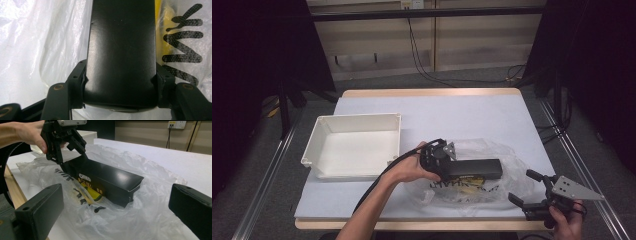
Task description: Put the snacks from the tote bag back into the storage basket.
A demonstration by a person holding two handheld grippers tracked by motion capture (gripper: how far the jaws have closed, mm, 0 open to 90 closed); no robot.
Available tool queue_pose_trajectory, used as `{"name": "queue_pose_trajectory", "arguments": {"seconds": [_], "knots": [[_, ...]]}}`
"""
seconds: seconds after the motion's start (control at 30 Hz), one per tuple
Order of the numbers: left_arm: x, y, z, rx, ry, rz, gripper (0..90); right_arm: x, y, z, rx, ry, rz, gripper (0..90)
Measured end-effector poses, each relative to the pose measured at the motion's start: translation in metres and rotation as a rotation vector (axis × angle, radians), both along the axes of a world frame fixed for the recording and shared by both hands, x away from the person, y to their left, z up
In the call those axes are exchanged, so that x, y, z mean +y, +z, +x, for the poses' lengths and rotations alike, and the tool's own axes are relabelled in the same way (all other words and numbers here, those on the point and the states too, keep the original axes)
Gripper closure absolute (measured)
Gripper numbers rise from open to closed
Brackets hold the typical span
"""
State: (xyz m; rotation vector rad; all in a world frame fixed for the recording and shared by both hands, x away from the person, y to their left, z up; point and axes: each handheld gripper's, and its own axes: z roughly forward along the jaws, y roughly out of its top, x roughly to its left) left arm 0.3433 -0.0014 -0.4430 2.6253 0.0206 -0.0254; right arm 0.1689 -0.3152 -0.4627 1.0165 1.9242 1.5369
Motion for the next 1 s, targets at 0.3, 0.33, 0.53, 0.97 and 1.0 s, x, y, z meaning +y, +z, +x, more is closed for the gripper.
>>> {"name": "queue_pose_trajectory", "arguments": {"seconds": [0.3, 0.33, 0.53, 0.97, 1.0], "knots": [[0.003, 0.004, 0.0, 0.021, 0.01, -0.01, 42.8, -0.001, 0.0, 0.0, 0.001, -0.007, 0.004, 0.0], [0.003, 0.005, 0.0, 0.019, 0.011, -0.013, 42.9, -0.001, 0.0, 0.0, 0.004, -0.01, 0.007, 0.0], [0.002, 0.01, 0.0, -0.007, -0.037, 0.008, 43.0, -0.001, -0.001, 0.0, 0.007, -0.011, 0.0, 0.0], [0.009, 0.019, -0.001, -0.004, 0.002, -0.044, 43.1, -0.001, -0.001, 0.0, 0.003, -0.011, -0.002, 0.0], [0.01, 0.02, 0.0, -0.008, -0.007, -0.042, 43.1, -0.001, -0.001, 0.0, 0.003, -0.011, -0.002, 0.0]]}}
